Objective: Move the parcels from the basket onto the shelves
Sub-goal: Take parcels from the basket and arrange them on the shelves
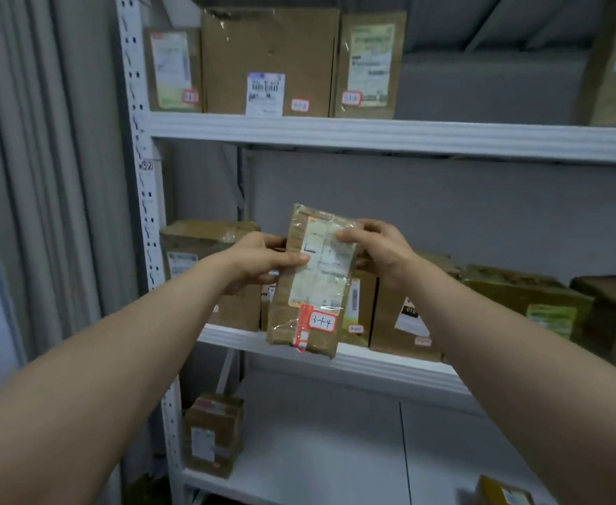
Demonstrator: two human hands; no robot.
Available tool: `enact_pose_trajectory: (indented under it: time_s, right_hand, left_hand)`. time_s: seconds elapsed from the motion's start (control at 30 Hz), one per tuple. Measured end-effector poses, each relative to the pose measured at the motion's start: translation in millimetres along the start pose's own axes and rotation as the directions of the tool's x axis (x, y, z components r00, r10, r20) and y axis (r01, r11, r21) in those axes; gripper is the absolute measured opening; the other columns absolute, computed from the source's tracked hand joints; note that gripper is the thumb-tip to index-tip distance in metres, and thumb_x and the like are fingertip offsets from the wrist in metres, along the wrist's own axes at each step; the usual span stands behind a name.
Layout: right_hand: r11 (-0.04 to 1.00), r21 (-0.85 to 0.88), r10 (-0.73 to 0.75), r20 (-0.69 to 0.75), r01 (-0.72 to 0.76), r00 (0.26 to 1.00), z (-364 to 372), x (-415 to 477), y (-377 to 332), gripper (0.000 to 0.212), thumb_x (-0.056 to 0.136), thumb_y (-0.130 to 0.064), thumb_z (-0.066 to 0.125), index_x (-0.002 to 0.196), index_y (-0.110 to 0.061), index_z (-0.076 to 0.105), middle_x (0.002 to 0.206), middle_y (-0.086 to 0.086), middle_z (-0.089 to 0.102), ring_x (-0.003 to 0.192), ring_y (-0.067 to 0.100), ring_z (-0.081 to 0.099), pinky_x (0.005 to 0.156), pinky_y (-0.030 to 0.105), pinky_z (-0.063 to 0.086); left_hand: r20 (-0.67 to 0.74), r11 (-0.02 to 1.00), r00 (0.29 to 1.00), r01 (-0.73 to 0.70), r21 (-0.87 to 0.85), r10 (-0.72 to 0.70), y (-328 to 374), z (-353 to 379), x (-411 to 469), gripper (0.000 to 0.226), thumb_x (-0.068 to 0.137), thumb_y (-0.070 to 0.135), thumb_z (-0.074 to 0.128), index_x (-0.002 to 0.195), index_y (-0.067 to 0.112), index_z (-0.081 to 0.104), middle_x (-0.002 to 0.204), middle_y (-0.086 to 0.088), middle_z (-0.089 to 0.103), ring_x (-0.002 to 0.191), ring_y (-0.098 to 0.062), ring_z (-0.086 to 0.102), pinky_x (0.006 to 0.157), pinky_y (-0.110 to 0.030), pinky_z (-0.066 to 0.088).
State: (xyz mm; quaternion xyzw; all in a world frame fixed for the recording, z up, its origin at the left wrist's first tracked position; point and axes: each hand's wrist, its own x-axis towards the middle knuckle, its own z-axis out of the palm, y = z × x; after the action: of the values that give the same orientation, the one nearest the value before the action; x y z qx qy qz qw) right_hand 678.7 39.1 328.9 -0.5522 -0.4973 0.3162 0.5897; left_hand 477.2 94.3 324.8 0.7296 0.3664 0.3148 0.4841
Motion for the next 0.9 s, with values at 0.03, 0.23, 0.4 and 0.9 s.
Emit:
enact_pose_trajectory:
  time_s: [0.03,0.23,0.4,0.9]
  right_hand:
    - [1.0,0.005,0.006,0.014,-0.006,1.0,-0.8,0.9,-2.1,0.062,0.076,-0.022,0.078,0.131,-0.01,0.049,0.118,0.01,0.065,0.092,0.024,0.07,0.079,0.041,0.059]
    - [0.99,-0.105,0.107,0.17,-0.09,0.979,-8.8,7.5,-2.3,0.067,0.073,-0.013,0.079,0.132,-0.012,0.049,0.111,0.006,0.069,0.097,0.026,0.069,0.086,0.047,0.056]
    - [0.981,-0.163,0.138,0.21,-0.105,0.968,-15.4,14.1,-9.6,0.066,0.068,-0.004,0.082,0.125,-0.016,0.053,0.11,0.005,0.07,0.099,0.025,0.068,0.087,0.049,0.055]
    - [0.991,0.033,-0.128,-0.055,0.13,0.99,-48.7,35.0,-50.1,0.053,0.07,-0.018,0.082,0.118,-0.015,0.06,0.111,0.005,0.07,0.097,0.024,0.069,0.075,0.038,0.058]
  left_hand:
    - [0.0,1.0,1.0,-0.007,-0.009,0.007,3.1,-1.0,1.1,0.025,0.079,0.021,0.074,0.102,0.018,0.065,0.103,0.001,0.072,0.1,-0.018,0.067,0.086,-0.035,0.055]
    - [0.012,0.993,0.998,-0.065,-0.096,0.066,19.3,-3.6,10.5,0.036,0.083,0.017,0.07,0.117,0.01,0.061,0.106,-0.003,0.071,0.09,-0.014,0.07,0.078,-0.029,0.057]
    - [-0.012,0.977,0.992,-0.126,-0.172,0.126,34.9,-2.2,22.2,0.033,0.085,0.015,0.068,0.116,0.009,0.059,0.111,-0.01,0.068,0.085,-0.026,0.07,0.068,-0.022,0.056]
    - [-0.051,0.911,0.911,-0.411,-0.035,0.409,87.7,16.8,69.5,0.055,0.079,0.014,0.074,0.13,0.013,0.054,0.111,0.005,0.063,0.091,-0.002,0.06,0.063,-0.011,0.051]
